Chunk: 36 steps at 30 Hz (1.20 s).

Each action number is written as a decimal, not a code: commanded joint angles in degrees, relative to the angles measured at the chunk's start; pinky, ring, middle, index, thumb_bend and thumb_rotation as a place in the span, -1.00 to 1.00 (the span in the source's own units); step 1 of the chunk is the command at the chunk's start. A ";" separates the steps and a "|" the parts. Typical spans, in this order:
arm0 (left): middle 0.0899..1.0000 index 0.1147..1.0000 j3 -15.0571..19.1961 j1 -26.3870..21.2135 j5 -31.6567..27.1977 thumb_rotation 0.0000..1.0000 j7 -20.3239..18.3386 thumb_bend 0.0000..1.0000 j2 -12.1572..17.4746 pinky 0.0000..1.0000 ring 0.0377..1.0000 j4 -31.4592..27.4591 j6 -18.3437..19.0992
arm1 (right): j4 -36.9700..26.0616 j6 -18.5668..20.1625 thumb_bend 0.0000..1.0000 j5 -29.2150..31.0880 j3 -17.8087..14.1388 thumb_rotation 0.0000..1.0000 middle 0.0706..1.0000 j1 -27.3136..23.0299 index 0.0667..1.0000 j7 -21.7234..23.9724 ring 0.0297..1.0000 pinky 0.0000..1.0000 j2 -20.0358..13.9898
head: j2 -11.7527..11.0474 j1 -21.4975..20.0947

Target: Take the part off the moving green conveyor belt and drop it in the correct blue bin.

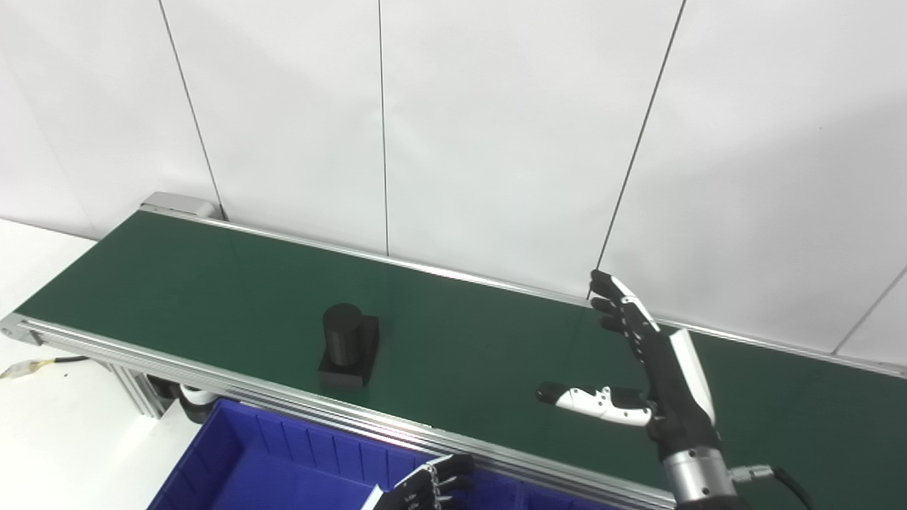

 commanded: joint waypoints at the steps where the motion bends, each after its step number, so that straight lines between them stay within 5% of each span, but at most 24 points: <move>1: 0.63 0.57 -0.66 0.33 1.05 -0.78 1.28 1.00 -0.29 0.42 0.58 -2.66 -2.32 | -0.28 0.49 0.78 -0.01 0.29 -0.35 0.77 -2.96 0.80 0.00 0.73 0.64 0.86 | 0.04 0.07; 28: 0.61 0.57 -3.50 3.68 0.90 -0.86 4.47 1.00 1.00 0.43 0.58 -8.23 -2.32 | 9.39 -0.03 0.83 -5.23 4.00 -0.25 0.79 -10.65 0.80 -0.30 0.72 0.55 1.79 | 1.62 -3.95; 32: 0.60 0.57 -3.71 4.00 1.12 -0.87 4.54 1.00 1.31 0.43 0.57 -8.88 -2.32 | 10.24 -0.31 0.85 -4.59 3.96 -0.29 0.81 -11.35 0.80 -0.44 0.40 0.00 2.31 | 1.79 -3.86; 36: 0.59 0.58 -3.68 4.18 1.31 -0.87 4.89 1.00 1.80 0.43 0.57 -9.32 -2.32 | 11.40 -0.53 0.86 -4.75 4.53 -0.29 0.82 -12.19 0.80 -0.09 0.69 0.40 2.48 | 2.02 -3.57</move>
